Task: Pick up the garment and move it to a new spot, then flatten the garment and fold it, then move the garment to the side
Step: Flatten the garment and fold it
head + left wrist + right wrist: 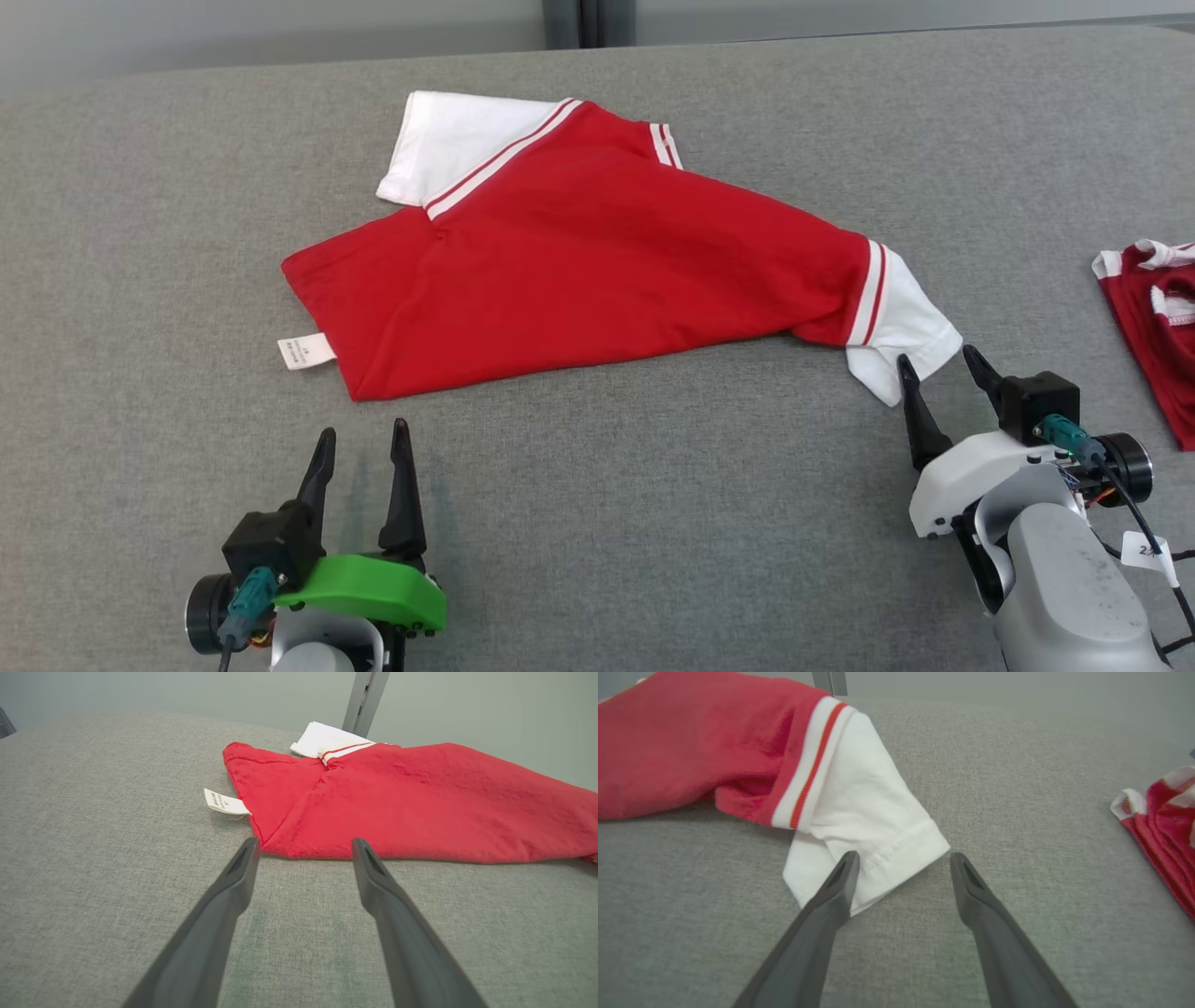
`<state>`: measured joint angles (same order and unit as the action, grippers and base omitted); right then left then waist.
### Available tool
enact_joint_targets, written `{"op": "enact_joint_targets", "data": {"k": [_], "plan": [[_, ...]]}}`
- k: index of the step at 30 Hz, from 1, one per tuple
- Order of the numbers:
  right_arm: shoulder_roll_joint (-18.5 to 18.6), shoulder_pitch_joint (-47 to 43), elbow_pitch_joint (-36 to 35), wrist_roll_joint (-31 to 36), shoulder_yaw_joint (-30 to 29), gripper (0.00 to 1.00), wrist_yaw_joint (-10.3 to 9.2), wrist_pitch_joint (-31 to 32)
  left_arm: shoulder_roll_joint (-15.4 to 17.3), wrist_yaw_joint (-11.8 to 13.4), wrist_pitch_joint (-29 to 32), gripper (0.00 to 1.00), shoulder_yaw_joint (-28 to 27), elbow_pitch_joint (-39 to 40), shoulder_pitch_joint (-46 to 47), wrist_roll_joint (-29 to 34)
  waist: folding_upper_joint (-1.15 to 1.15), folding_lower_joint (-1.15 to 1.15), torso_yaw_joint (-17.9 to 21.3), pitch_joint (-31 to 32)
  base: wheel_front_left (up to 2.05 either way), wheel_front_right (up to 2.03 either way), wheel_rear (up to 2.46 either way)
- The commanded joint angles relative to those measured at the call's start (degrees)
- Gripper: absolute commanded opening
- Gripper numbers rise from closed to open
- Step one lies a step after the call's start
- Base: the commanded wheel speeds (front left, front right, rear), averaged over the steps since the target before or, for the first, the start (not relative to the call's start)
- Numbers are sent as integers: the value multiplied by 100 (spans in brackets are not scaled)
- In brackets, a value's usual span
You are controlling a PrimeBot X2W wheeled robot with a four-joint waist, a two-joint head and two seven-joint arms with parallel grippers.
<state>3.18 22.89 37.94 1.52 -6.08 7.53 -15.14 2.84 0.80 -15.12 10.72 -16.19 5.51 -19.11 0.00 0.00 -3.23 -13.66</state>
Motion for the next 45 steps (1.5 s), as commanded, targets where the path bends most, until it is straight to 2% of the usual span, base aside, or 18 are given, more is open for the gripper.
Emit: {"op": "enact_joint_targets", "data": {"k": [1,2,3,5,7,9,14,18,22,26,30,34,39,43,45], "plan": [[15,91,100,-36,-15,100,-9,0,16,28,-1,100,-14,1,97,-33,0,0,-155,-159,0,0,0],[14,129,206,-74,-39,100,-10,1,16,33,-1,100,-19,6,120,-34,0,0,-167,-175,0,0,0],[13,159,296,-101,-41,76,-10,1,16,34,-1,100,-24,7,133,-34,0,0,-176,-183,0,0,0],[2,227,522,-198,-15,0,-9,9,16,35,-1,100,-35,1,159,-29,0,0,-194,-189,0,0,0],[-8,285,612,-283,37,0,-10,10,16,40,-1,100,-46,5,183,-18,0,0,-206,-184,0,0,0],[4,362,407,-360,54,0,-10,6,16,39,-1,100,-62,0,184,-17,0,0,-205,-159,0,0,0],[-12,503,-648,-655,526,0,-9,-1,15,42,-1,100,-101,-47,101,-18,0,0,-172,-2,0,0,0],[-2,786,-1702,-1064,1542,0,-9,0,15,45,-1,100,-101,-93,-4,-43,0,0,-148,214,0,0,0],[52,1509,-2305,-1477,2842,0,-9,0,16,72,-1,100,-60,-136,-83,-115,0,0,-220,472,0,0,0],[30,2534,-2348,-1868,3924,0,-9,1,16,90,-1,100,85,-193,-159,-185,0,0,-417,642,0,0,0],[-8,3600,-2090,-2096,4501,0,-9,0,18,84,-1,100,270,-266,-208,-216,0,0,-736,752,0,0,0],[-15,4578,-1742,-2247,4404,0,-9,0,17,83,-1,100,490,-363,-270,-295,0,0,-1119,826,0,0,0],[-16,5483,-825,-1778,3990,0,-9,1,16,151,-1,100,621,-358,-251,-399,0,0,-1426,765,0,0,0],[23,5430,-38,-1155,3449,0,-10,1,15,202,-1,100,539,-279,-247,-441,0,0,-1409,622,0,0,0],[175,5243,179,-905,3124,0,-10,1,16,223,-1,100,479,-243,-230,-427,0,0,-1328,541,0,0,0]]}}
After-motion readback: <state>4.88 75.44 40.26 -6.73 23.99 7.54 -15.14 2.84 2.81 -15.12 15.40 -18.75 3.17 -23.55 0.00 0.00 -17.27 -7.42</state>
